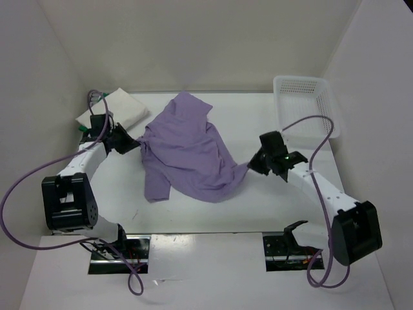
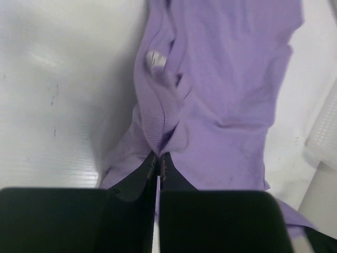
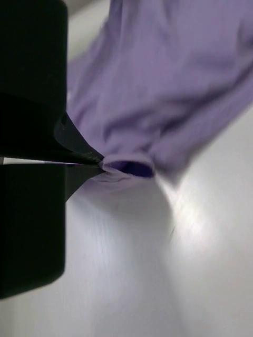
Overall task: Fold and stack the t-shirts
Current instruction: Flatten out the tshirt
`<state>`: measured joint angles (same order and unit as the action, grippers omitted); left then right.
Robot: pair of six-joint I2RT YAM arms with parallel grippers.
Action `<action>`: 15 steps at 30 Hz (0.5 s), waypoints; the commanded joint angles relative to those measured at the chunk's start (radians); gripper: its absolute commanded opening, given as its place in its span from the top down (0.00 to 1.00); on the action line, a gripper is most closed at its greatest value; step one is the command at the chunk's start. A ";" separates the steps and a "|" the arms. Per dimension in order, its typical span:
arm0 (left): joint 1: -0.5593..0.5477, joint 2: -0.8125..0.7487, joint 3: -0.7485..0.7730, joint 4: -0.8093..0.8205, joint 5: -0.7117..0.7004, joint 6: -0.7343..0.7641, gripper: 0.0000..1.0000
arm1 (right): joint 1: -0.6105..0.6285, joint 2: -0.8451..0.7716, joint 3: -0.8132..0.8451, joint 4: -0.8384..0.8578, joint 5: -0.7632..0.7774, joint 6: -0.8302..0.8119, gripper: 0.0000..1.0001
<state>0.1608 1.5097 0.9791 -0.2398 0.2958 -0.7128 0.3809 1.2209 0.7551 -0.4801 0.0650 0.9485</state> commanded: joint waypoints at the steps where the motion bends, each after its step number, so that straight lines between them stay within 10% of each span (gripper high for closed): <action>1: -0.001 -0.080 0.085 -0.010 0.014 -0.007 1.00 | -0.033 -0.107 0.235 -0.084 0.081 -0.102 1.00; 7: -0.001 -0.010 0.271 0.019 0.014 -0.034 1.00 | 0.028 -0.116 0.256 -0.161 -0.115 -0.119 1.00; 15: -0.156 0.396 0.798 -0.027 0.034 -0.073 1.00 | 0.621 0.167 0.300 -0.113 -0.275 -0.238 1.00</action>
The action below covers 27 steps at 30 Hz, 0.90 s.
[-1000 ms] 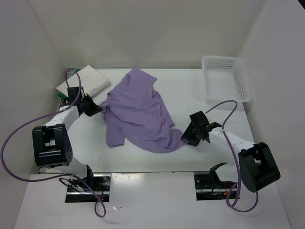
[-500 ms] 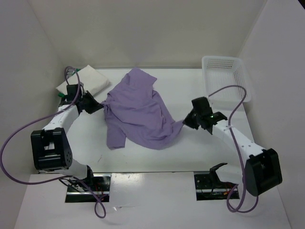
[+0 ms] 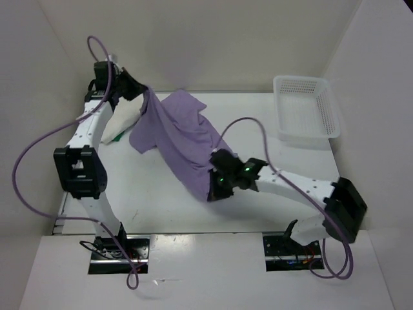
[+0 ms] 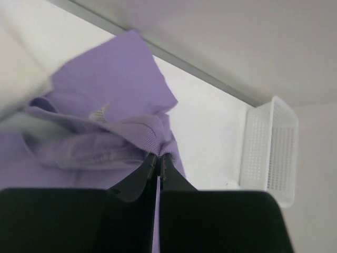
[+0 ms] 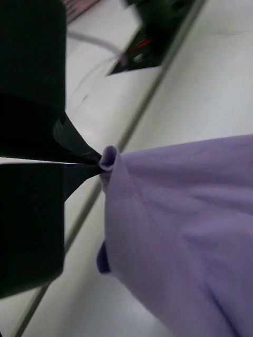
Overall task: Fold and stack the t-shirts
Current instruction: Flatten out the tshirt
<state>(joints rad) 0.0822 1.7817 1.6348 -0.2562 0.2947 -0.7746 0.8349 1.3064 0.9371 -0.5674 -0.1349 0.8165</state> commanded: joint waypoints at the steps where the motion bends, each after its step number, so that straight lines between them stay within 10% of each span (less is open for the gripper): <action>1: -0.128 0.155 0.257 -0.041 0.035 -0.011 0.98 | 0.197 0.124 0.174 -0.058 -0.062 -0.141 1.00; 3: -0.177 0.217 0.336 -0.078 0.035 0.020 0.89 | 0.223 0.241 0.358 -0.083 -0.103 -0.235 0.98; 7: -0.223 0.179 0.271 -0.089 0.069 0.073 0.21 | 0.178 0.243 0.519 -0.036 -0.059 -0.297 0.43; 9: -0.214 0.057 0.090 -0.080 0.014 0.119 0.01 | 0.037 0.220 0.487 -0.014 -0.058 -0.319 0.42; 14: -0.182 -0.284 -0.290 -0.042 -0.051 0.140 0.04 | -0.221 0.314 0.419 0.113 -0.022 -0.324 0.91; 16: -0.229 -0.384 -0.467 -0.032 -0.008 0.103 0.32 | -0.264 0.402 0.475 0.122 0.042 -0.364 1.00; 18: -0.297 -0.425 -0.571 -0.032 0.006 0.054 0.50 | -0.284 0.525 0.538 0.144 0.090 -0.364 1.00; 22: -0.438 -0.524 -0.781 -0.019 0.020 -0.069 0.54 | -0.361 0.694 0.637 0.170 0.112 -0.364 0.57; 24: -0.449 -0.567 -0.865 -0.032 -0.008 -0.101 0.24 | -0.381 0.770 0.678 0.170 0.141 -0.364 0.48; 27: -0.449 -0.591 -0.923 -0.057 -0.031 -0.127 0.06 | -0.392 0.846 0.724 0.143 0.194 -0.341 0.46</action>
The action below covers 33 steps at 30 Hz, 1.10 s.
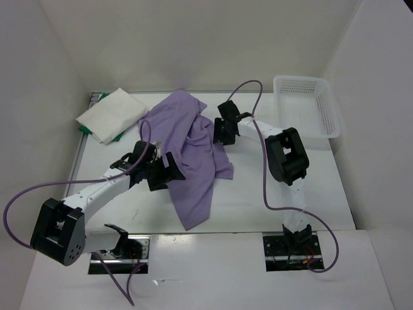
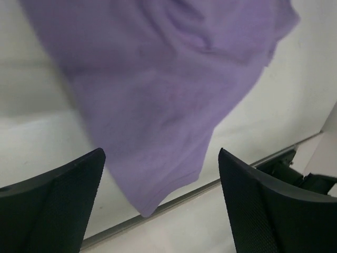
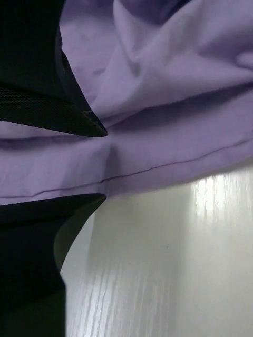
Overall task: Fold and stack the t-shirts
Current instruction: Flatten out the tshirt
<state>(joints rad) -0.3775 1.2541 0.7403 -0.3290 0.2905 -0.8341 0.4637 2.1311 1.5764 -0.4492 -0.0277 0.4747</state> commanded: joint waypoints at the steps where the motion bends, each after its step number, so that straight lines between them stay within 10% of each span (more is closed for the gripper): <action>1: 0.011 -0.064 -0.041 0.016 -0.027 -0.080 0.04 | -0.020 0.035 0.099 0.024 0.101 0.022 0.46; 7: -0.014 -0.006 -0.075 0.064 -0.008 -0.080 0.06 | -0.020 0.093 0.111 0.023 0.182 0.077 0.46; 9: -0.035 0.051 -0.093 0.097 -0.008 -0.080 0.12 | -0.020 0.102 0.111 0.012 0.154 0.077 0.63; 17: -0.044 0.204 -0.052 0.165 -0.036 -0.069 0.64 | 0.000 0.031 -0.035 0.064 0.008 0.068 1.00; 23: 0.003 0.381 0.060 0.177 -0.120 0.000 0.92 | 0.000 -0.207 -0.278 0.086 -0.009 0.123 1.00; 33: 0.134 0.687 0.675 0.065 -0.266 0.138 0.99 | 0.278 -0.614 -0.725 0.004 -0.162 0.269 1.00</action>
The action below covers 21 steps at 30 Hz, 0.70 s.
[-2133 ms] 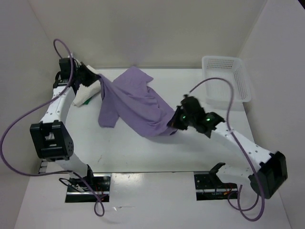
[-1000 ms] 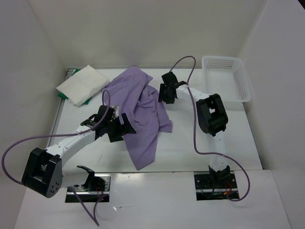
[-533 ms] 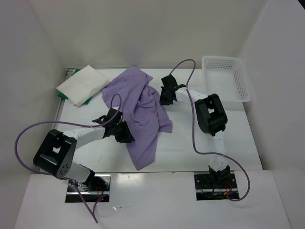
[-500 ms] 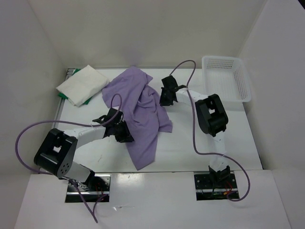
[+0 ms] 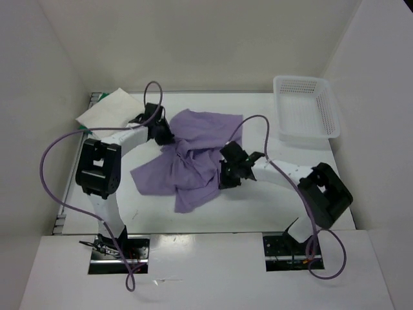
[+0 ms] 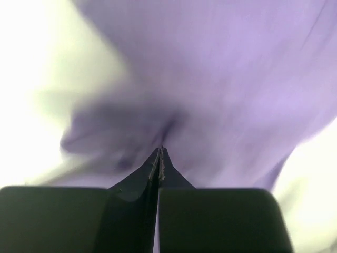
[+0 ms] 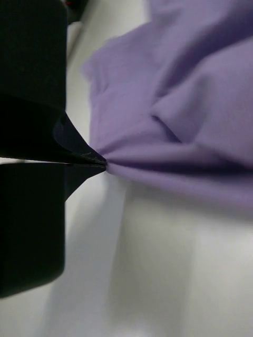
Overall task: Fold and stack the t-shirts
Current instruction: Flatten out the tshirt
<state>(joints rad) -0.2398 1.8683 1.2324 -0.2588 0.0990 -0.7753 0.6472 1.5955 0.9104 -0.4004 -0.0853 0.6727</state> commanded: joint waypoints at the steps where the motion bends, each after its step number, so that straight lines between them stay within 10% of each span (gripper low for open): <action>1: -0.004 0.113 0.249 -0.032 -0.064 0.079 0.99 | 0.170 -0.078 -0.059 -0.044 -0.122 0.106 1.00; 5: -0.024 0.290 0.557 -0.117 0.007 0.091 0.95 | 0.275 -0.036 0.052 -0.063 -0.146 0.120 0.96; 9: -0.039 0.235 0.649 -0.113 -0.019 0.128 0.41 | 0.200 -0.066 0.137 -0.101 -0.030 0.071 0.71; 13: -0.001 -0.025 0.390 -0.054 -0.033 0.140 0.13 | 0.089 -0.162 0.134 -0.114 -0.004 0.028 0.55; 18: 0.008 -0.340 -0.087 -0.053 0.030 0.128 0.00 | -0.047 -0.128 0.067 -0.040 -0.060 -0.009 0.93; 21: 0.008 -0.461 -0.271 -0.111 0.085 0.094 0.00 | -0.073 -0.069 0.093 -0.022 0.025 -0.009 0.97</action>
<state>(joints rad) -0.2230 1.4456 1.1133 -0.3172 0.1135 -0.6617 0.5854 1.4826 1.0046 -0.4553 -0.1104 0.6884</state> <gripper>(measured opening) 1.000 0.032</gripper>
